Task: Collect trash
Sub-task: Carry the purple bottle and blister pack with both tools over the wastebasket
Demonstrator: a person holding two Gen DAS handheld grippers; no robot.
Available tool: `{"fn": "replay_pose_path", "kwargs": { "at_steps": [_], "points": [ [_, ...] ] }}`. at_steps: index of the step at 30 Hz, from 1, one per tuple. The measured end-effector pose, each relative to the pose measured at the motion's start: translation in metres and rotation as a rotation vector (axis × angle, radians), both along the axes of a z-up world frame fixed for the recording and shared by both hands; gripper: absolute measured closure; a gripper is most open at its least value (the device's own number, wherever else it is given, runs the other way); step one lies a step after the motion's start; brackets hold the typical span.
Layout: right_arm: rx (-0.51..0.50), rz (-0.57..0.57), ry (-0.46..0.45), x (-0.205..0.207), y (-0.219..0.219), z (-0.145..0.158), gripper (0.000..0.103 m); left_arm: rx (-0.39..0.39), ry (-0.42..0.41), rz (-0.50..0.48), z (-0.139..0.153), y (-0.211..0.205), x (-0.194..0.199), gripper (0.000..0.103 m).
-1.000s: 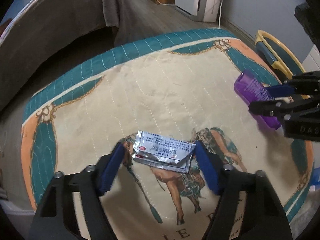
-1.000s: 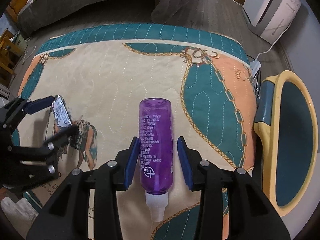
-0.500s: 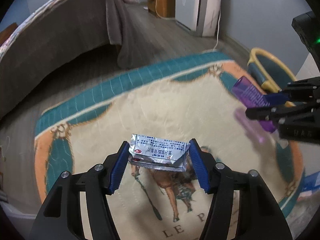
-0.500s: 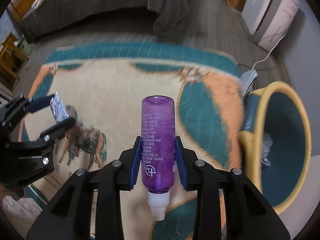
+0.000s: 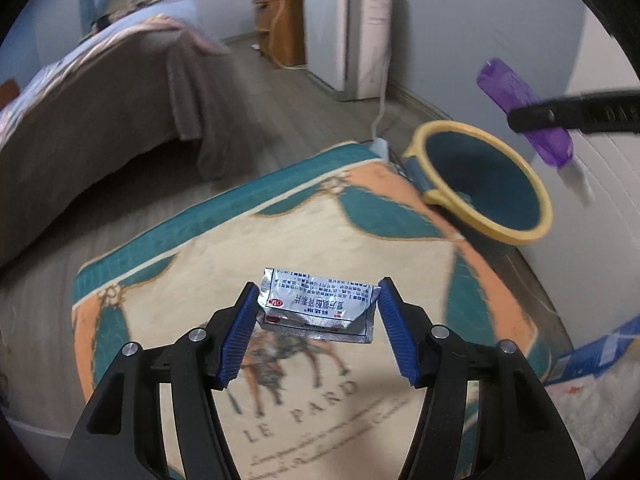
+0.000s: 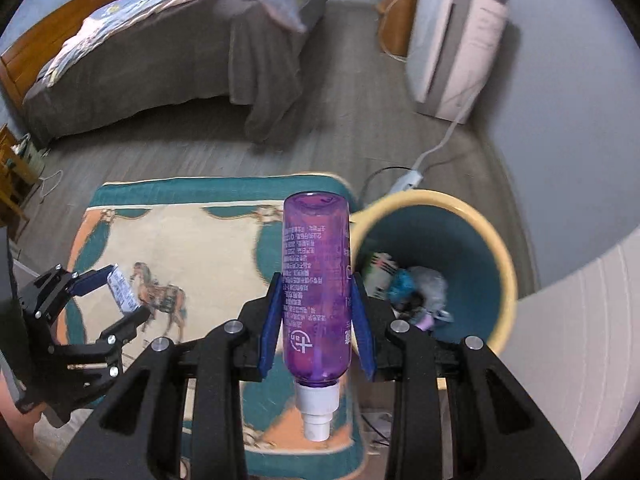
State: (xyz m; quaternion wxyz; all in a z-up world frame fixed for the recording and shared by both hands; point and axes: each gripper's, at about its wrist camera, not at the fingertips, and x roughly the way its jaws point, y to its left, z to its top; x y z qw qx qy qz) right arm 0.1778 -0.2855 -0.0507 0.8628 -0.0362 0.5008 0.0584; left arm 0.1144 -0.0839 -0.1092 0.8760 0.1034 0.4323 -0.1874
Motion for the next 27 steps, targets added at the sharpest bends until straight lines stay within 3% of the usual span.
{"fn": "replay_pose_path", "kwargs": {
  "at_steps": [12,19,23,27],
  "points": [
    [0.035,-0.051,0.028,0.008,-0.059,-0.02,0.071,-0.012,0.023,-0.129,0.008,-0.094,-0.022,0.041],
    [0.07,-0.107,0.04,0.019,-0.097,-0.033,0.071,-0.025,0.06,-0.163,0.001,-0.127,-0.012,0.041],
    [0.127,-0.148,0.072,0.025,-0.122,-0.052,0.071,-0.023,0.077,-0.188,-0.007,-0.147,-0.004,0.041],
    [0.118,-0.197,0.11,0.027,-0.142,-0.069,0.071,-0.024,0.092,-0.21,-0.015,-0.166,0.005,0.041]
  ]
}}
